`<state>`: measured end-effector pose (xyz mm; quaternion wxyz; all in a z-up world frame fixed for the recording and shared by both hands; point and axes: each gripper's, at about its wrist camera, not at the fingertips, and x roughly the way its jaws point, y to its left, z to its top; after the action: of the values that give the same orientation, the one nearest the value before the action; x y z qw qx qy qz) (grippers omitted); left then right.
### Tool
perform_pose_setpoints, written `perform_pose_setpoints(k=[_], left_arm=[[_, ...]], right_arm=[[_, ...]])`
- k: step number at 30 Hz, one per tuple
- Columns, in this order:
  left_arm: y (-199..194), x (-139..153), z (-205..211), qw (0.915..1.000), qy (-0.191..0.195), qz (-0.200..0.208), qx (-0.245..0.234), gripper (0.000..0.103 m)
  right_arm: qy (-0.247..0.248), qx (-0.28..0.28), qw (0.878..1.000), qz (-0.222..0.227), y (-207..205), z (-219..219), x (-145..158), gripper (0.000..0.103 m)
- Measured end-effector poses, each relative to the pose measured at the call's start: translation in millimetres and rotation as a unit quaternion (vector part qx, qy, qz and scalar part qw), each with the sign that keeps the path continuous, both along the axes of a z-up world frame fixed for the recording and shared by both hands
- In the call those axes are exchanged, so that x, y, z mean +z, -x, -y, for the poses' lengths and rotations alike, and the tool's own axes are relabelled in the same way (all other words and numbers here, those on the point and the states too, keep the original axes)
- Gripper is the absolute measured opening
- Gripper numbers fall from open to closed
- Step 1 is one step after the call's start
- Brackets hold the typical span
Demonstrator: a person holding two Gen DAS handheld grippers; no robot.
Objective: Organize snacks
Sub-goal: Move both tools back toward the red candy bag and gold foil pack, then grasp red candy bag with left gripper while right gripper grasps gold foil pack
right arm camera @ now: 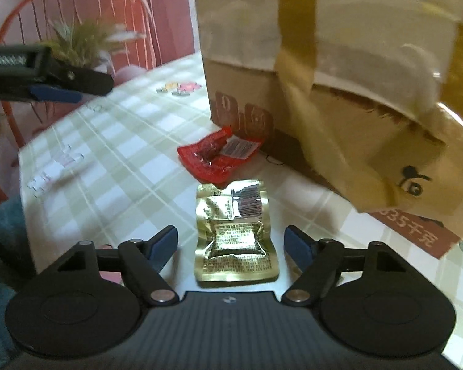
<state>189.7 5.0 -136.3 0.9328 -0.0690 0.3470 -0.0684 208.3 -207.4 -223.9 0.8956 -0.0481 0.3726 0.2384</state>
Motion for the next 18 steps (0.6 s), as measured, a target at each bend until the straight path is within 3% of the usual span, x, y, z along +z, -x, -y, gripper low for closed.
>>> perform_pose_setpoints(k=[2, 4, 10, 18], left_arm=[[1, -1, 0, 1.0, 0.001, -0.002, 0.003, 0.083], [1, -2, 1, 1.0, 0.0, -0.005, 0.004, 0.083], [-4, -11, 9, 0.9997, 0.004, -0.016, -0.02, 0.083], [-26, -31, 36, 0.9962, -0.006, -0.035, -0.08, 0.083]], right_arm=[[0.013, 0.005, 1.0, 0.016, 3, -4, -2, 0.074], [0.006, 0.006, 1.0, 0.023, 6, -2, -2, 0.058], [-0.018, -0.012, 0.999, 0.026, 9, 15, 0, 0.052], [-0.016, -0.083, 0.996, 0.04, 11, 47, -5, 0.052]])
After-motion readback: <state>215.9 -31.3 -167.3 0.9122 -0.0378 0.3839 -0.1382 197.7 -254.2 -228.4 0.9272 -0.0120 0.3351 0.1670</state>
